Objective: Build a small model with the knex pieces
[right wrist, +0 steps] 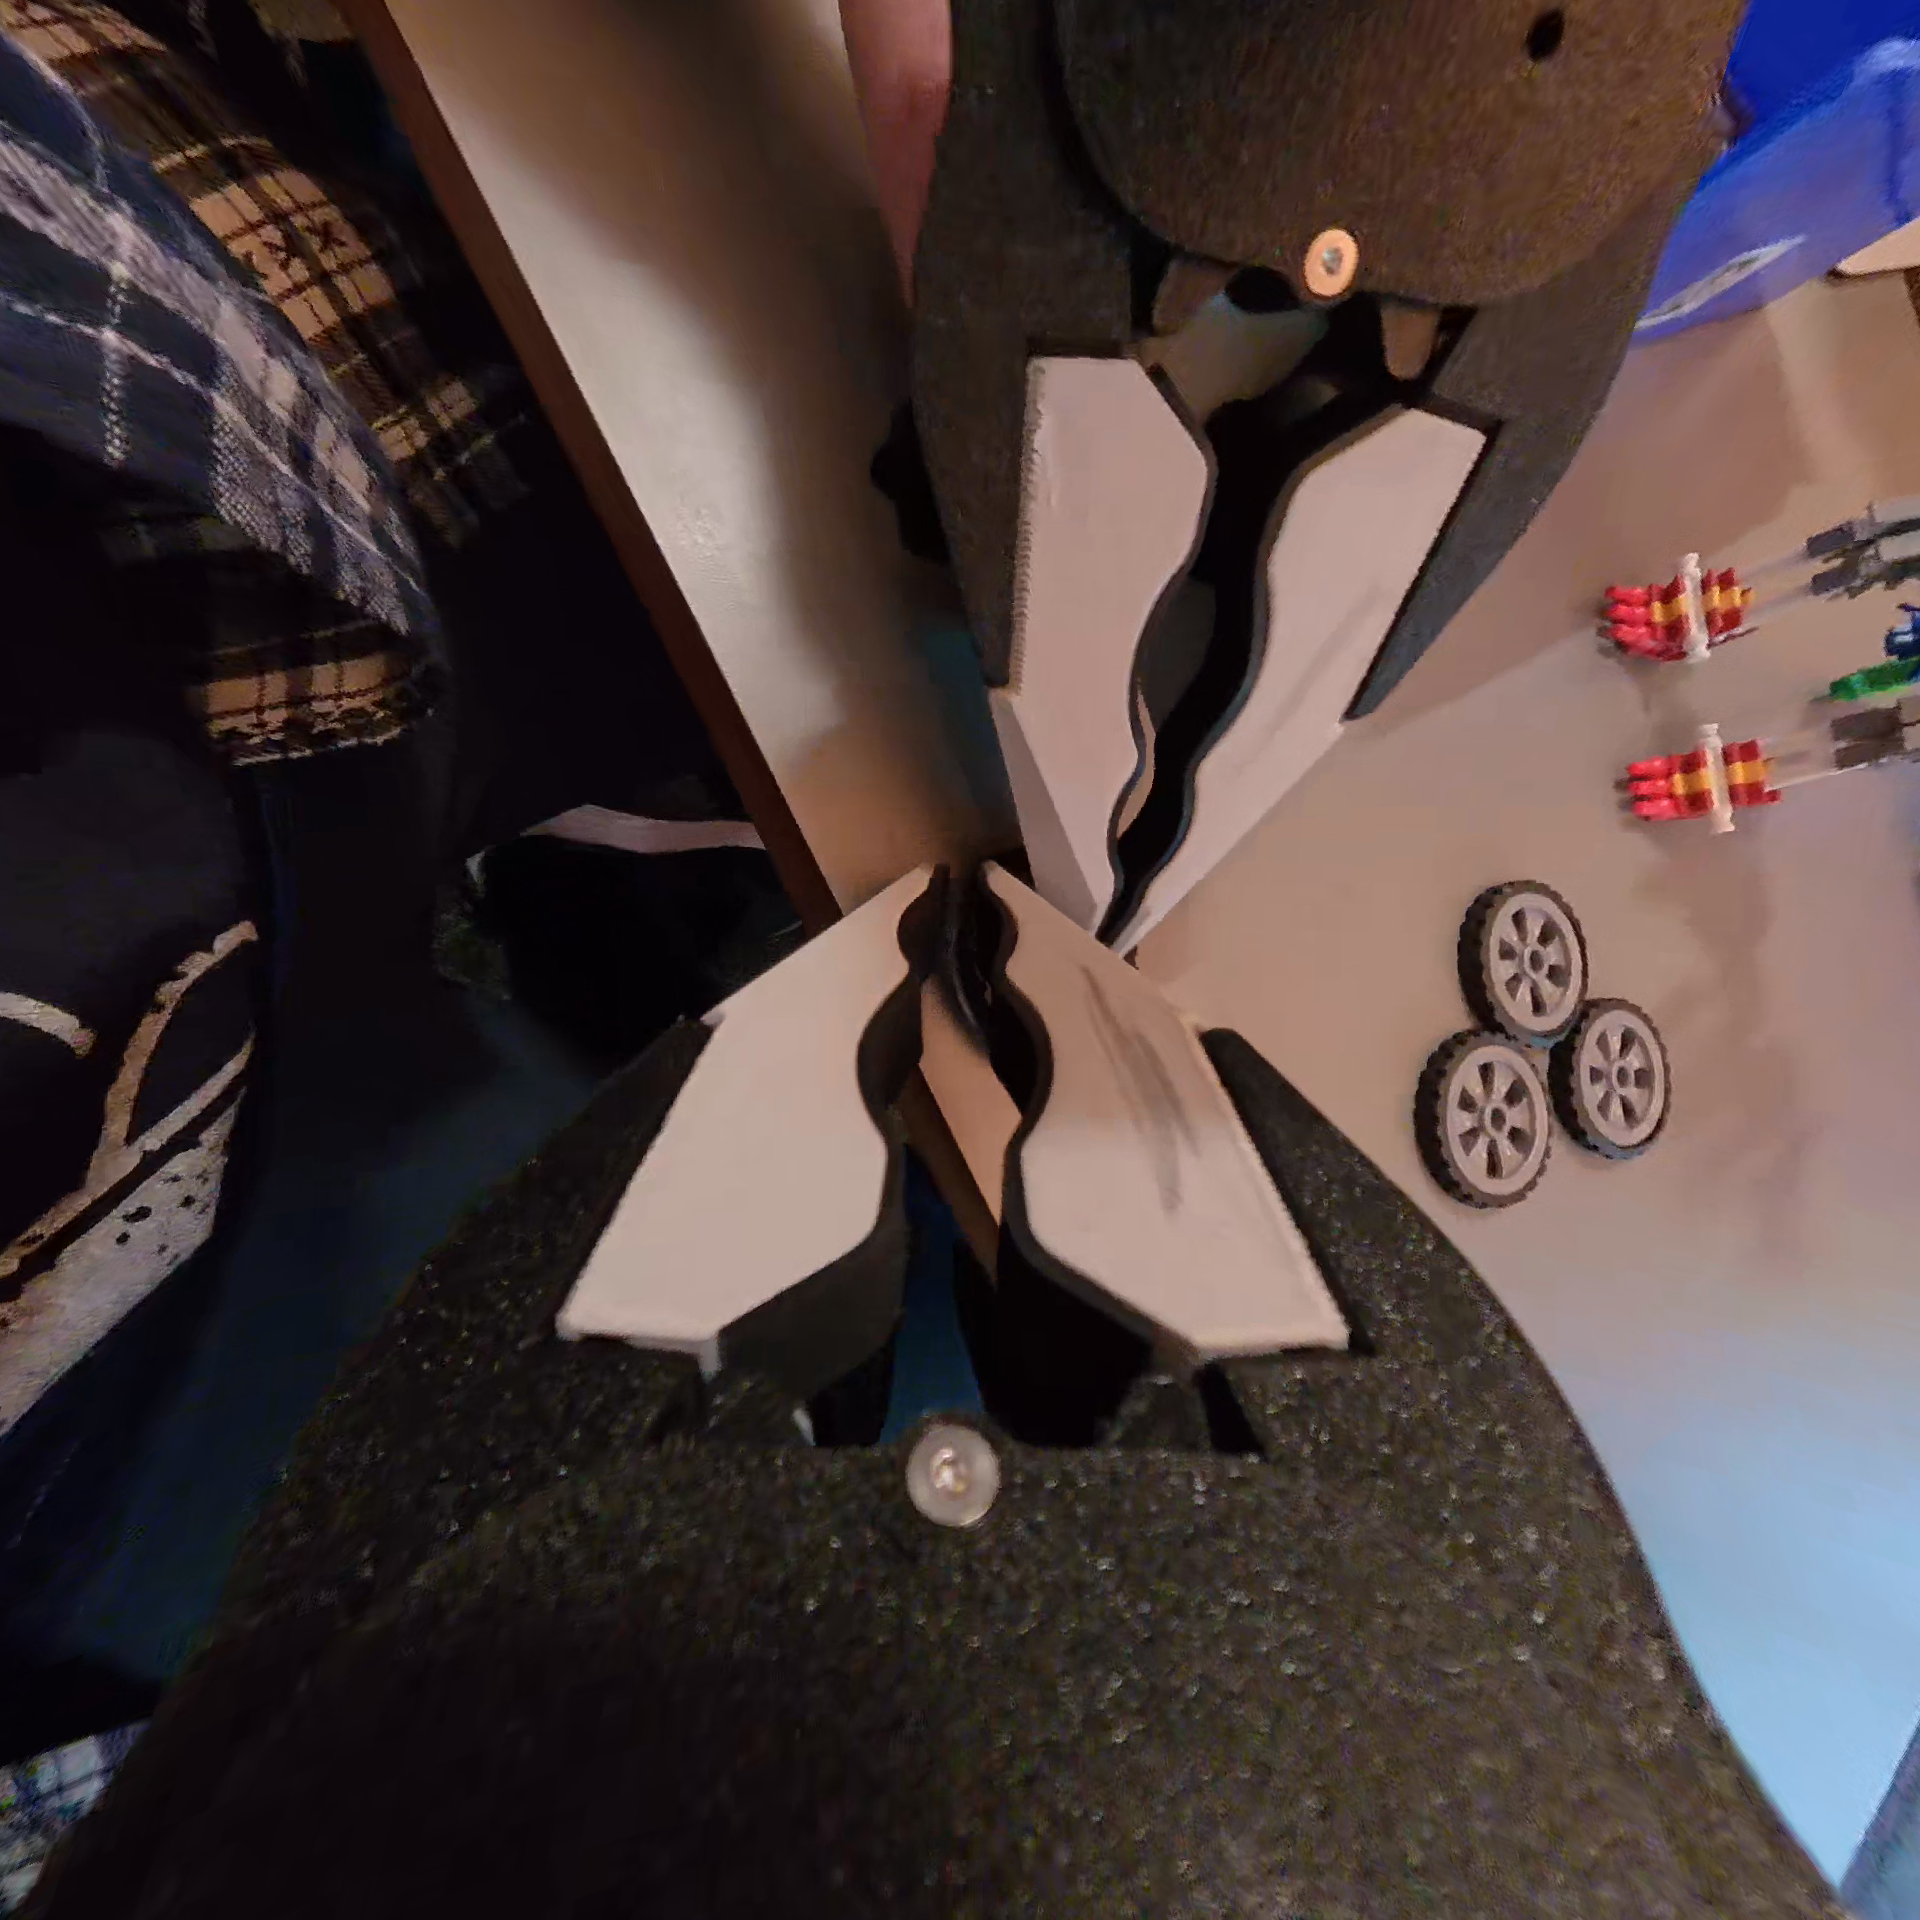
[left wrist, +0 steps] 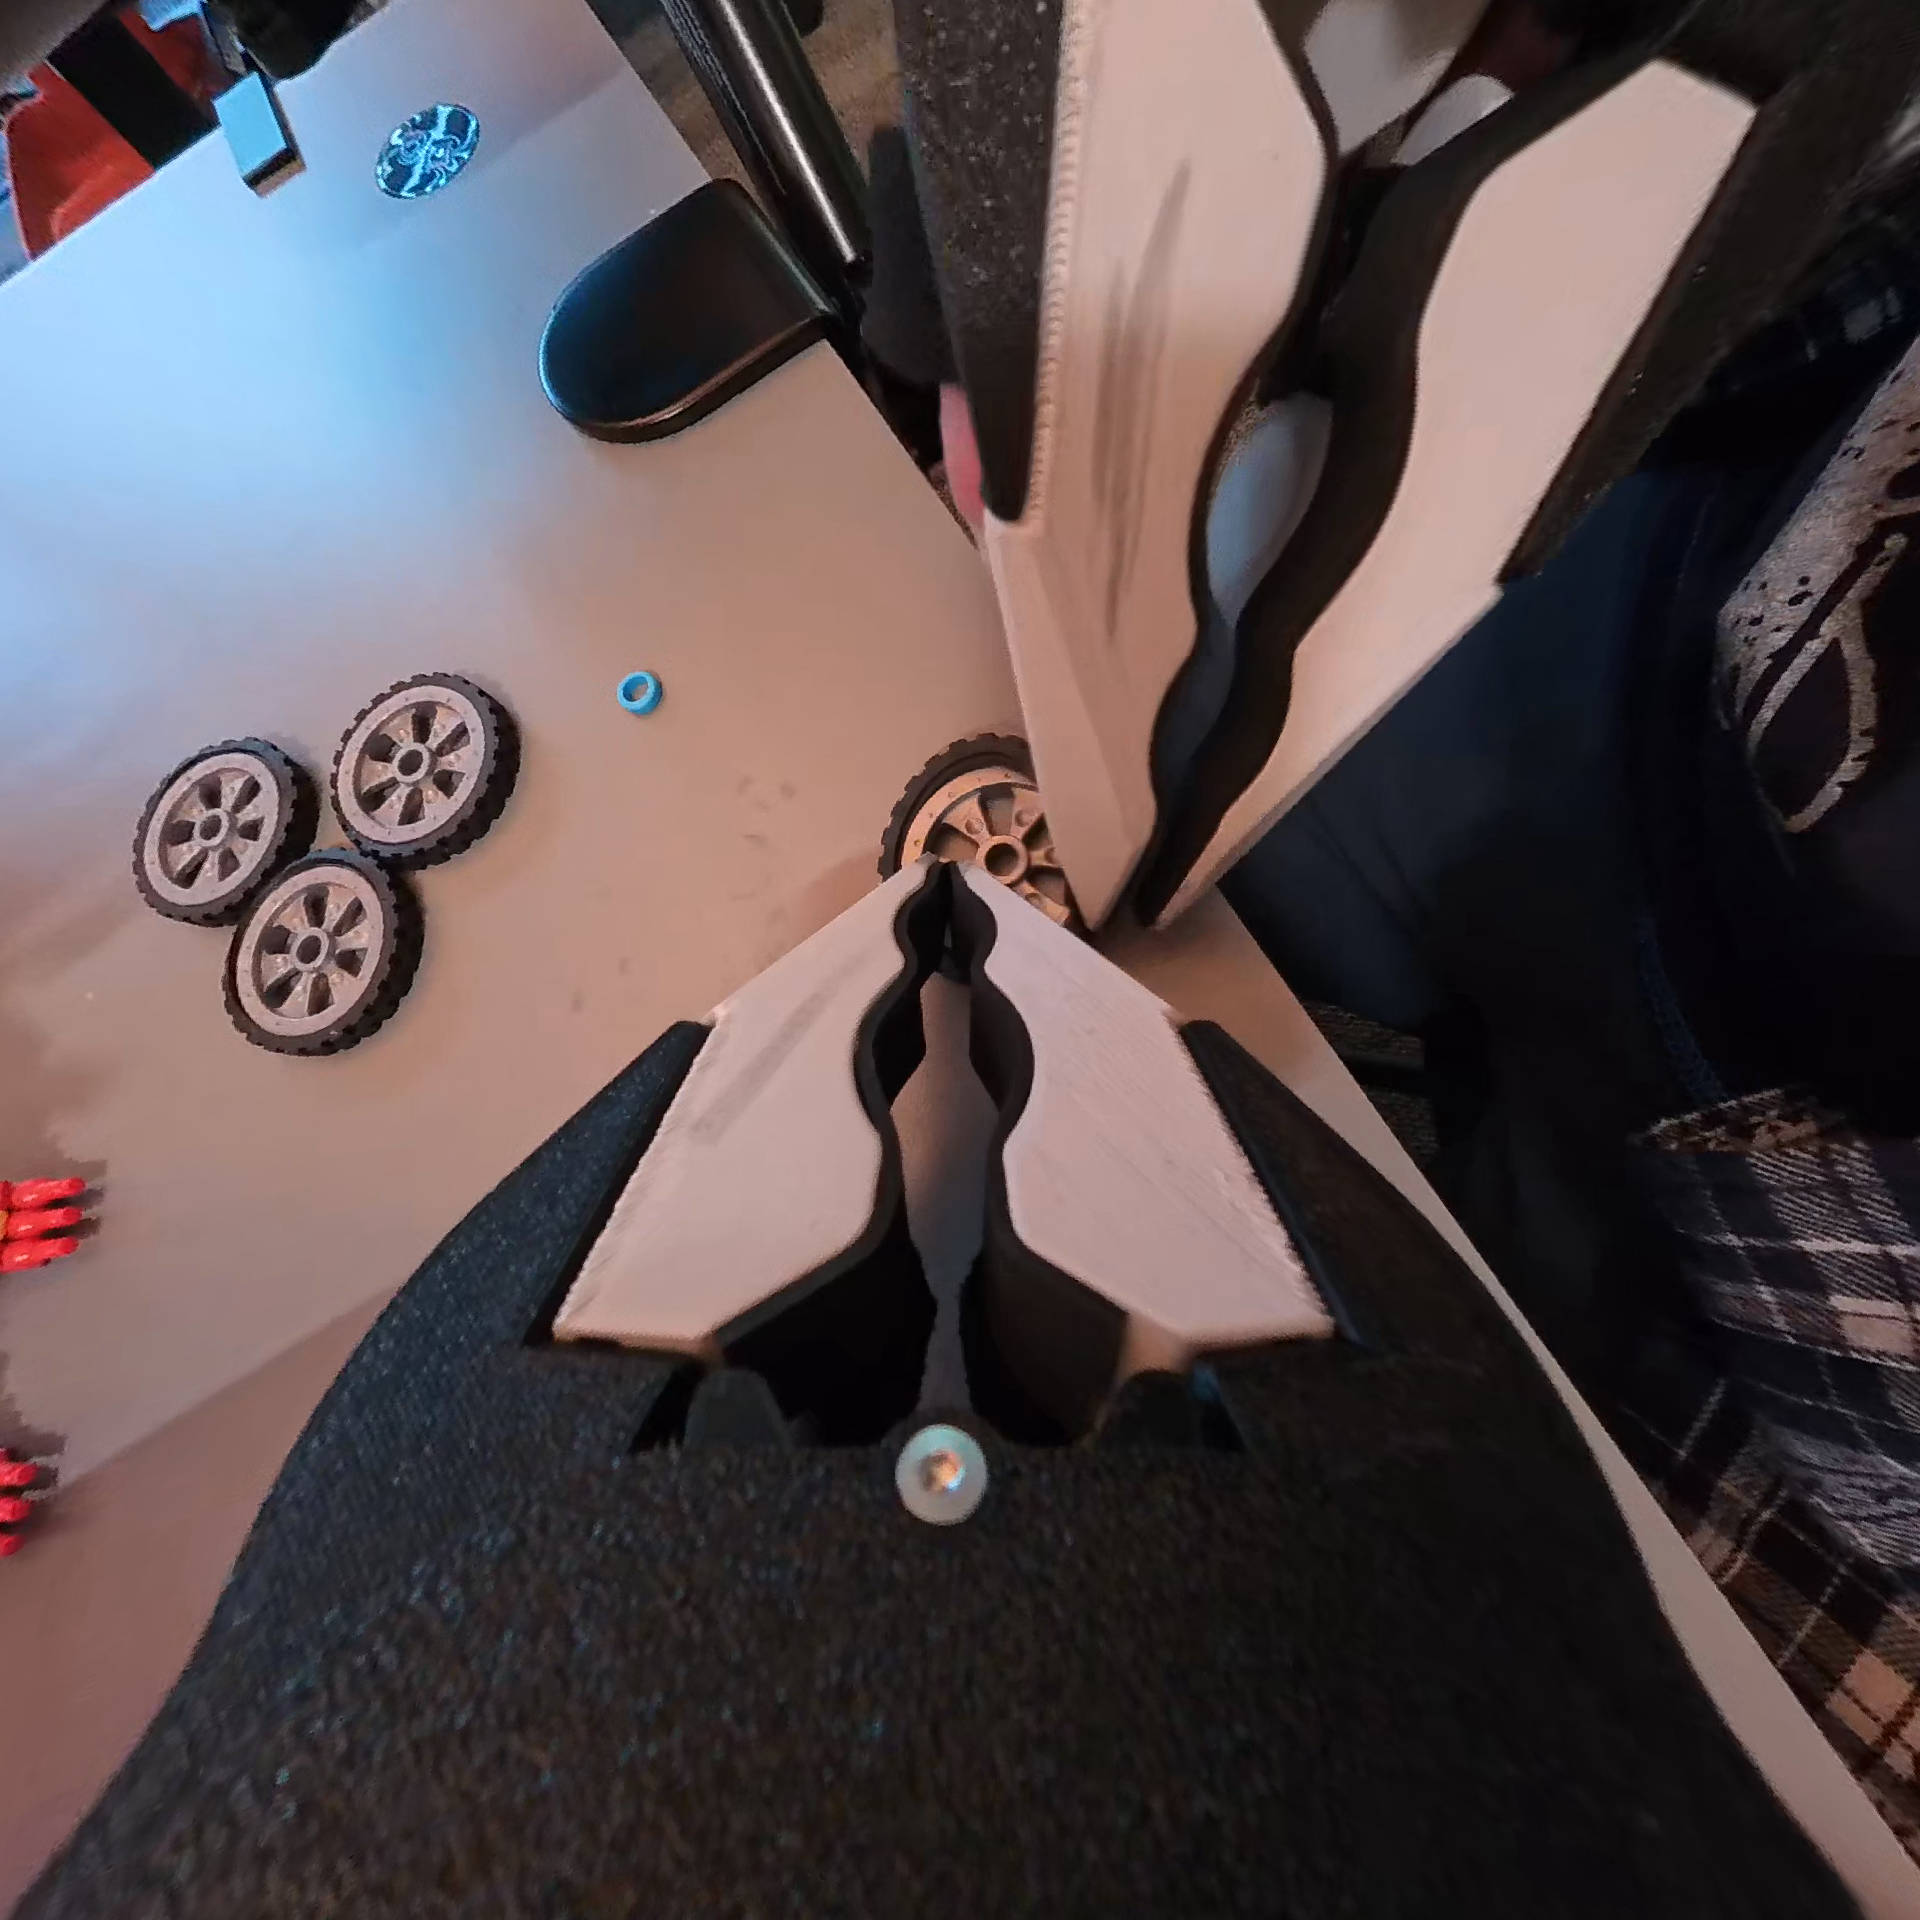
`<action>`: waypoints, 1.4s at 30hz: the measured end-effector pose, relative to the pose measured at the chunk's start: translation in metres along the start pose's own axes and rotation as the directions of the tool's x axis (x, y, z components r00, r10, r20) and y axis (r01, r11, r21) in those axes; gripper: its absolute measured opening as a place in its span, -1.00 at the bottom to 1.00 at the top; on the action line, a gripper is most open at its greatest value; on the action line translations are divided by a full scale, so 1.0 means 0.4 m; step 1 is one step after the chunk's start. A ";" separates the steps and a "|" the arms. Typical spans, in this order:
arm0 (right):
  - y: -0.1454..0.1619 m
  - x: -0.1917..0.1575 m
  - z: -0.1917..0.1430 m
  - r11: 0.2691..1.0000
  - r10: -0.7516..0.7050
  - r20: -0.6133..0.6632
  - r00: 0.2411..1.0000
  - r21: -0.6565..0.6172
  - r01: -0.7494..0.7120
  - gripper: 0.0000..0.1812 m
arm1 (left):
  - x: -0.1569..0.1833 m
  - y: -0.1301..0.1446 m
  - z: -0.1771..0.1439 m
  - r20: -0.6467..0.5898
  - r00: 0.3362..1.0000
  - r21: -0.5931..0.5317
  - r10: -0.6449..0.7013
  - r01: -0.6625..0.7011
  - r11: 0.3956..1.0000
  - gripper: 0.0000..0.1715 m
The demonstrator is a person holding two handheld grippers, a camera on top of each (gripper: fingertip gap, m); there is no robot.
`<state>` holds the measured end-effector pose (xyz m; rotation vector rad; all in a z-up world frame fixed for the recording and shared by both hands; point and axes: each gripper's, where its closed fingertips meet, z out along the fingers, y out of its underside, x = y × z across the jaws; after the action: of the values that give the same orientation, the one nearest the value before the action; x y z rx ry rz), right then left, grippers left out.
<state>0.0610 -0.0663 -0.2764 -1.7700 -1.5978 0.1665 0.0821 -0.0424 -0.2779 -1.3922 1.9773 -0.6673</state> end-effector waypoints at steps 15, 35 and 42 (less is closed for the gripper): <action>0.016 0.039 -0.026 0.999 0.040 -0.018 0.999 -0.001 -0.040 -0.87 | -0.023 0.006 0.000 0.012 1.000 -0.007 -0.029 0.029 1.000 -1.00; -0.006 -0.022 0.020 0.990 -0.136 -0.042 0.990 -0.027 0.135 -1.00 | -0.039 0.004 0.004 0.074 0.996 -0.008 -0.042 0.043 0.999 -1.00; 0.007 -0.117 0.049 0.995 -0.093 0.032 0.995 -0.027 0.094 -1.00 | -0.065 0.015 0.003 0.085 0.995 -0.024 -0.050 0.052 0.998 -1.00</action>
<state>0.0423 -0.1001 -0.3096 -1.7181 -1.7094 0.1277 0.0856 -0.0158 -0.2779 -1.4670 1.8964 -0.5969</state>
